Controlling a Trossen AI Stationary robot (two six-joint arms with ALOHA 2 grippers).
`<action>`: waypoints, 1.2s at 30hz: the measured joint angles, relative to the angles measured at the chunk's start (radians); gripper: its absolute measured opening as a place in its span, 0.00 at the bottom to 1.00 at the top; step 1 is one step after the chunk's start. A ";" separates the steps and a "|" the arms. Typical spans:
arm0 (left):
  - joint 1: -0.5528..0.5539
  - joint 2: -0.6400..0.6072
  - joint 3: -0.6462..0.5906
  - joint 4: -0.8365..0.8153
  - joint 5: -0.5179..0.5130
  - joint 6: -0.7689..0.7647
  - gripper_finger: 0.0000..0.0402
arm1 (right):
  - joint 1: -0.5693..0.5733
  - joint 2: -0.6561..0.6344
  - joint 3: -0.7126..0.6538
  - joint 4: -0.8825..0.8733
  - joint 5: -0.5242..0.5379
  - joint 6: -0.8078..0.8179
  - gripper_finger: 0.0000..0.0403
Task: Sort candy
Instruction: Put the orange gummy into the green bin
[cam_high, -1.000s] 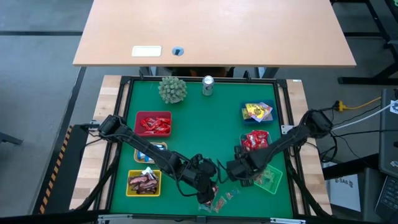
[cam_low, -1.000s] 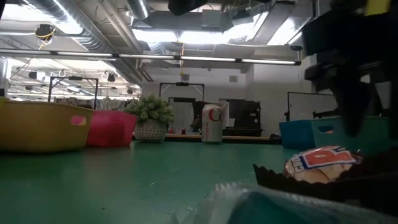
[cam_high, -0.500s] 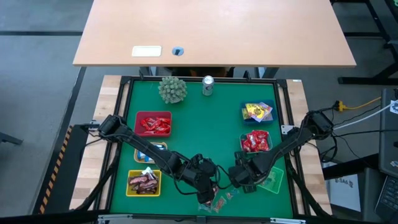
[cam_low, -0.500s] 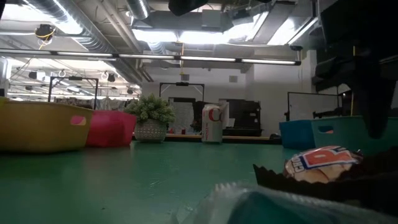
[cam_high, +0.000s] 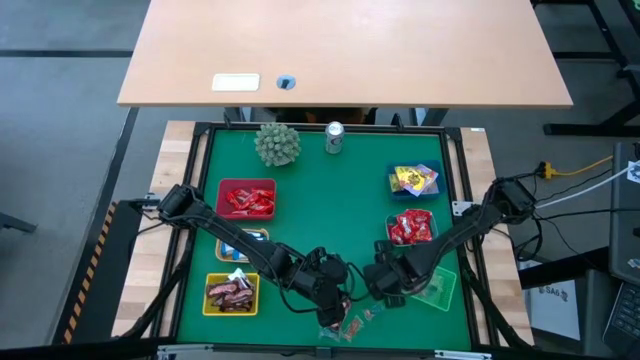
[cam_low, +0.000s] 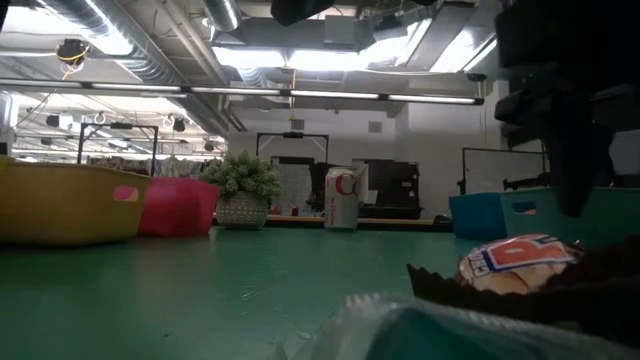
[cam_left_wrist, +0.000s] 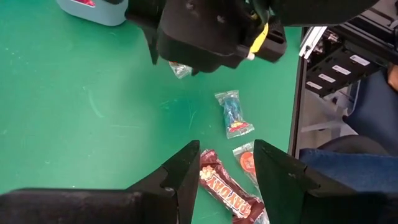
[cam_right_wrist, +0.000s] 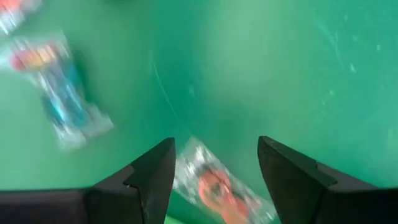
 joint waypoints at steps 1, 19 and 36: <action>0.000 0.000 0.000 0.000 0.000 0.000 0.34 | -0.005 0.000 0.000 0.020 -0.004 0.011 0.56; 0.000 0.000 0.000 -0.007 -0.002 0.000 0.34 | -0.025 0.047 0.003 -0.029 -0.060 0.014 0.56; 0.000 0.001 -0.002 -0.016 0.000 0.000 0.34 | -0.024 0.093 0.004 -0.075 -0.115 0.016 0.56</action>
